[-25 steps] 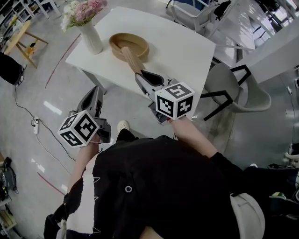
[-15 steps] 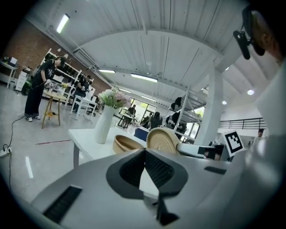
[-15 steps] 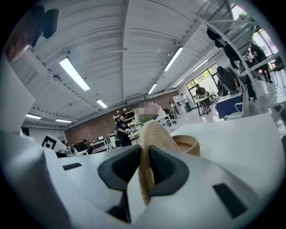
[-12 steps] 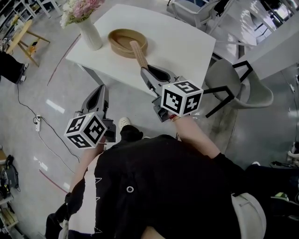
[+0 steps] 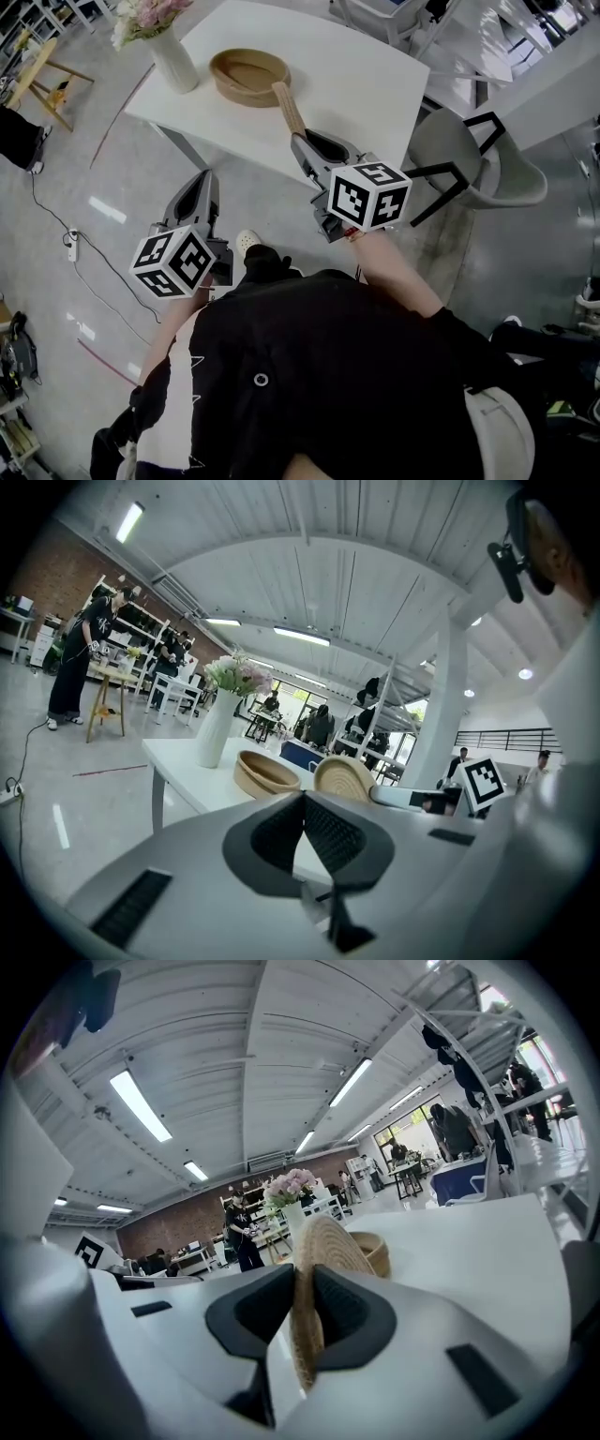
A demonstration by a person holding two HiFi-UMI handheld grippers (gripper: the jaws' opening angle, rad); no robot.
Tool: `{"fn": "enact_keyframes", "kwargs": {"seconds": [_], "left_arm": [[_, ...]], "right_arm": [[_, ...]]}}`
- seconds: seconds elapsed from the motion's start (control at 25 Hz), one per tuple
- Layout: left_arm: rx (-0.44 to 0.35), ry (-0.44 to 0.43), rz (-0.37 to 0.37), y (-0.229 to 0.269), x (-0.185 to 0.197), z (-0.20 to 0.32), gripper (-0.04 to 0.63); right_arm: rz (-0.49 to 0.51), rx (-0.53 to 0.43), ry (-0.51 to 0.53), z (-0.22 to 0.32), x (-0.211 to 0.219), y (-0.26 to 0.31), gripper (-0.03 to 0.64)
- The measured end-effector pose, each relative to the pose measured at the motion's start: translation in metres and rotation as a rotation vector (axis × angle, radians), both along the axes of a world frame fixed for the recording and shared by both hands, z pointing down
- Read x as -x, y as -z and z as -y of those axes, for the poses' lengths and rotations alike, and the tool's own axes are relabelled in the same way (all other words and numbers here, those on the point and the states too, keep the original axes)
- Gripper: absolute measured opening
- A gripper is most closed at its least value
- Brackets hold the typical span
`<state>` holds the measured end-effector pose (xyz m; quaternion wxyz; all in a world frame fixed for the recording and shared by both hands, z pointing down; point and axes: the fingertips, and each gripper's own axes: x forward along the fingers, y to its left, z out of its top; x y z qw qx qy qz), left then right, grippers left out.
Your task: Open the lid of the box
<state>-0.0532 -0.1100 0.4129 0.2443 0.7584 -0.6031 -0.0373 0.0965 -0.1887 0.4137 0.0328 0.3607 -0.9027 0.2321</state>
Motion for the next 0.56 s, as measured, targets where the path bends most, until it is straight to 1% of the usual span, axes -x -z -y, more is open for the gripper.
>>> {"fn": "enact_keyframes", "kwargs": {"seconds": [0.16,0.56], "left_arm": [[0.008,-0.005,-0.002,-0.0024,0.0012,0.0007,0.011],[0.016,-0.013,-0.008,-0.0068,0.0053,0.0042,0.011]], "right_arm": [[-0.022,-0.003,-0.013,0.0012,-0.0029,-0.0042,0.075],[-0.035,0.008,-0.019,0.0026,-0.0019,-0.0102,0.075]]}}
